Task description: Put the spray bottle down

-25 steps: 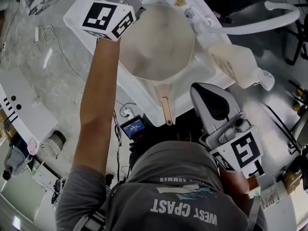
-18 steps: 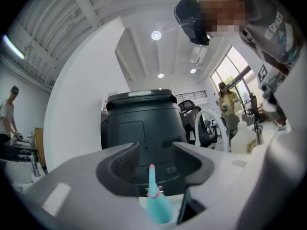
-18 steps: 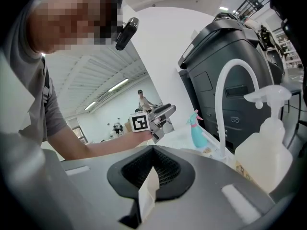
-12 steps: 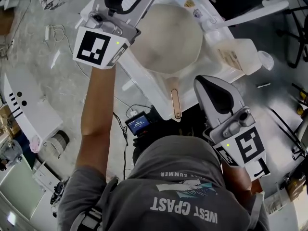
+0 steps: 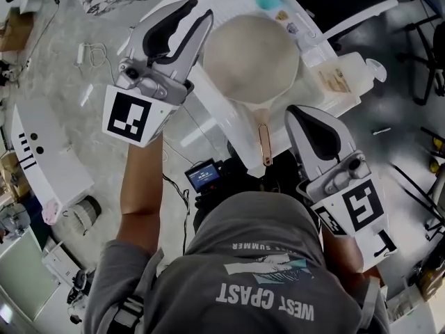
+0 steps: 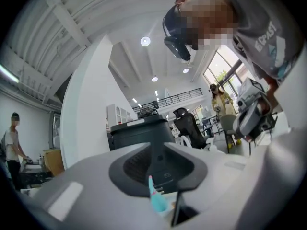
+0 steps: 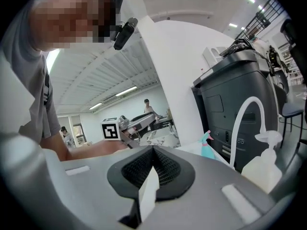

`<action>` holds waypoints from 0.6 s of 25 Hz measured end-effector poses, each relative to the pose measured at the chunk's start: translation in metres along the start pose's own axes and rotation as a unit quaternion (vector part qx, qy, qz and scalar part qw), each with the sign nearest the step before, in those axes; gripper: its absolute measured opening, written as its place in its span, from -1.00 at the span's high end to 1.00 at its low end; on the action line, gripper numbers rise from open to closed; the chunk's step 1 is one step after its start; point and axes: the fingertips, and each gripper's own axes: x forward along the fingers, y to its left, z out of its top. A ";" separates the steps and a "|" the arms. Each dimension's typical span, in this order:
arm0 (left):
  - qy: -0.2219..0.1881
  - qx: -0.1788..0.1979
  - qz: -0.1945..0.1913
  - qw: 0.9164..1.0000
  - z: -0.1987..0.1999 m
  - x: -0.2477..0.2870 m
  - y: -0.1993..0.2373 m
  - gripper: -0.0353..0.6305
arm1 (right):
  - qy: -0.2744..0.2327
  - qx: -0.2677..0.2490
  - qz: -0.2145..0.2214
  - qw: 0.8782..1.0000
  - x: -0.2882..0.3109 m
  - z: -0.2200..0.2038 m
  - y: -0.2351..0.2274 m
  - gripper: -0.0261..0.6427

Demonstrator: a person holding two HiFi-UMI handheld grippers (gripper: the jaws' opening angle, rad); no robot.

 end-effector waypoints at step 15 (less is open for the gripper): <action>0.018 -0.003 0.024 1.000 0.086 -0.134 -0.039 0.88 | -0.026 -0.121 0.000 0.992 -0.028 0.045 0.090 0.92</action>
